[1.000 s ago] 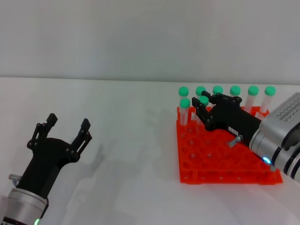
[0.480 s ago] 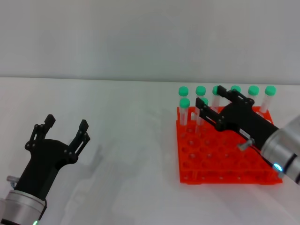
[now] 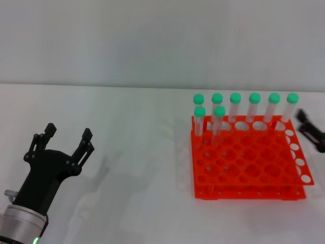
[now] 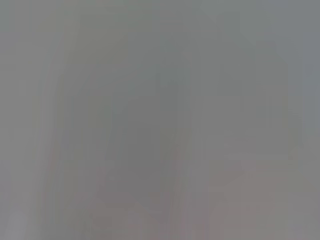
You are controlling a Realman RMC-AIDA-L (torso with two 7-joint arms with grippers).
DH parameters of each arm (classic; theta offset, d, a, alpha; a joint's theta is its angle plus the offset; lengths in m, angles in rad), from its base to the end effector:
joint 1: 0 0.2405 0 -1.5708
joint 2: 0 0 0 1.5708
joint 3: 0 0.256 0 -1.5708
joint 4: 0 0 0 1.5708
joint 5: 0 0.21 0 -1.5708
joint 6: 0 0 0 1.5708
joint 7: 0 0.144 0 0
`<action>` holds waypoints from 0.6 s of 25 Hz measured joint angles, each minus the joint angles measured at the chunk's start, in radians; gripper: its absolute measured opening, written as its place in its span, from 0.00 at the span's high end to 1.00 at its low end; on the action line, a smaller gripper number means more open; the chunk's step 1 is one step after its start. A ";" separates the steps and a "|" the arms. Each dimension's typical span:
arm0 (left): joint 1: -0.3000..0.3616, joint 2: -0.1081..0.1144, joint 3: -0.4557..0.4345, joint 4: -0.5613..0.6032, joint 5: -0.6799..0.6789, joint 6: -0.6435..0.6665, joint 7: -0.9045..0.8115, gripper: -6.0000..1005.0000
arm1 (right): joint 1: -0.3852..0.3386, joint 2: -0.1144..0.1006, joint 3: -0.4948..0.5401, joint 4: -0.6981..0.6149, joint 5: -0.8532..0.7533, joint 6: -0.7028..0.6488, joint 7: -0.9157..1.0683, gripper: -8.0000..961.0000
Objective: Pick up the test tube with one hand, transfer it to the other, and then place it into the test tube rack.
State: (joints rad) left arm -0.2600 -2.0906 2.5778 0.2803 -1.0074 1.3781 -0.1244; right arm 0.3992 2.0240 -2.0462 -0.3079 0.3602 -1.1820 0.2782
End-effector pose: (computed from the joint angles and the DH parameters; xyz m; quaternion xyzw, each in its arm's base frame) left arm -0.3183 0.2656 -0.0357 -0.6855 -0.2271 -0.3672 0.5863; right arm 0.2926 0.3388 -0.0098 -0.7447 0.1736 0.3641 0.5317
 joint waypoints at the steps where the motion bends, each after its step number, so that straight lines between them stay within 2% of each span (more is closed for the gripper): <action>1: -0.001 0.001 -0.004 0.000 0.000 0.000 -0.007 0.14 | -0.004 0.001 0.032 0.024 0.000 0.002 -0.004 0.12; 7: 0.003 0.001 -0.036 -0.005 0.000 -0.006 -0.073 0.14 | -0.010 0.001 0.186 0.113 0.002 0.069 0.000 0.09; 15: -0.006 0.001 -0.046 -0.034 0.000 -0.006 -0.132 0.14 | 0.000 0.002 0.203 0.117 0.002 0.111 0.001 0.09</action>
State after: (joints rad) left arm -0.2662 -2.0892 2.5323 0.2460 -1.0078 1.3720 -0.2561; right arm 0.3993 2.0255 -1.8436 -0.1906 0.3623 -1.0707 0.2787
